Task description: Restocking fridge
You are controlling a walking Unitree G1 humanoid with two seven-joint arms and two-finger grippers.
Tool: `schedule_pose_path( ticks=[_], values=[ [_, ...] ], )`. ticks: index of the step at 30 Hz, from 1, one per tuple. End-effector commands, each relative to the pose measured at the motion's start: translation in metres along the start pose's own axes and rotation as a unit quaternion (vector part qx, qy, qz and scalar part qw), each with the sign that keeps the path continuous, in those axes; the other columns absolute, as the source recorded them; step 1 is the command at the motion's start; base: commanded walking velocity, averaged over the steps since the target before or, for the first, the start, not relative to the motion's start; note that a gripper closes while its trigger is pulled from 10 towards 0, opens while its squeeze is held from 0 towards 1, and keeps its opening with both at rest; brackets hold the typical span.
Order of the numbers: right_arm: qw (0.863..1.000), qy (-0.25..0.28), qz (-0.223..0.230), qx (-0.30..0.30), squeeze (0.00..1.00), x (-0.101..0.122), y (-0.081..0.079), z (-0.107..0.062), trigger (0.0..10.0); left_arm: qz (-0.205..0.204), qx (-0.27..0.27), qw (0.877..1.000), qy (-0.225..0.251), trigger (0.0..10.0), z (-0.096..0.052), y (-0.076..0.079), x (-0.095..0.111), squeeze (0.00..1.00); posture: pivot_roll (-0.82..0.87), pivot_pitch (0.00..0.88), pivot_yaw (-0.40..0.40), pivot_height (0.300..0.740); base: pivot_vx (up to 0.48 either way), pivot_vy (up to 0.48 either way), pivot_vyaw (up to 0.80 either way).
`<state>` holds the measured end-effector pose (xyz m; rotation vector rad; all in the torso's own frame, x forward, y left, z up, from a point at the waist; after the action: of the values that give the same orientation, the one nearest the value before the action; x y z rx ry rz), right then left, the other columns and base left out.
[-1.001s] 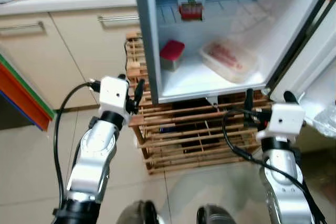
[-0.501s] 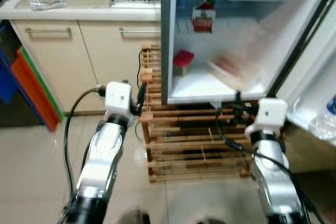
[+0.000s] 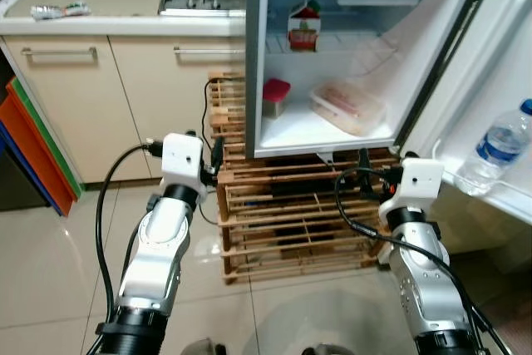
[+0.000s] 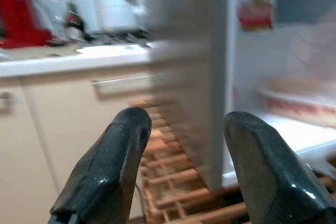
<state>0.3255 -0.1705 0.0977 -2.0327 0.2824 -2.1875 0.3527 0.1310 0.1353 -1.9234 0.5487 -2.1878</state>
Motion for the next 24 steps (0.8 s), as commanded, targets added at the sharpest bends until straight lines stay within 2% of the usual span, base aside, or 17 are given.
schedule_pose_path(
  ticks=[1,10,24],
  values=[
    [1.000,0.004,-0.004,0.013,0.00,0.003,-0.006,0.004,10.0,0.005,0.005,1.000,-0.018,10.0,-0.004,-0.002,-0.011,0.00,-0.04,0.000,-0.018,0.725,0.000,0.000,0.00],
    [1.000,0.001,-0.008,0.006,0.00,-0.003,-0.003,-0.004,10.0,0.009,-0.001,1.000,-0.020,10.0,0.007,-0.001,-0.010,0.00,-0.07,0.000,-0.001,0.725,-0.273,0.000,0.00],
    [1.000,-0.013,-0.025,-0.001,0.00,-0.011,0.007,-0.017,10.0,0.006,-0.031,0.999,-0.016,10.0,0.009,0.012,-0.011,0.00,-0.09,0.000,0.009,0.725,0.000,0.000,0.00]
  ],
)
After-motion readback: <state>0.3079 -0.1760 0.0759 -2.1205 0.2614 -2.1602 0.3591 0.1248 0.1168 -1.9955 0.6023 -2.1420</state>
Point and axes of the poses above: a point about 5 cm out from each wrist's last joint towards the gripper, its own z axis pointing out of the wrist towards the gripper, its own x axis along the axis of the wrist's last joint, y = z × x, the point moved 5 cm from there along z, pointing out of the wrist towards the gripper, and after that the axes turned 15 degrees about z, right-handed, at the moved point
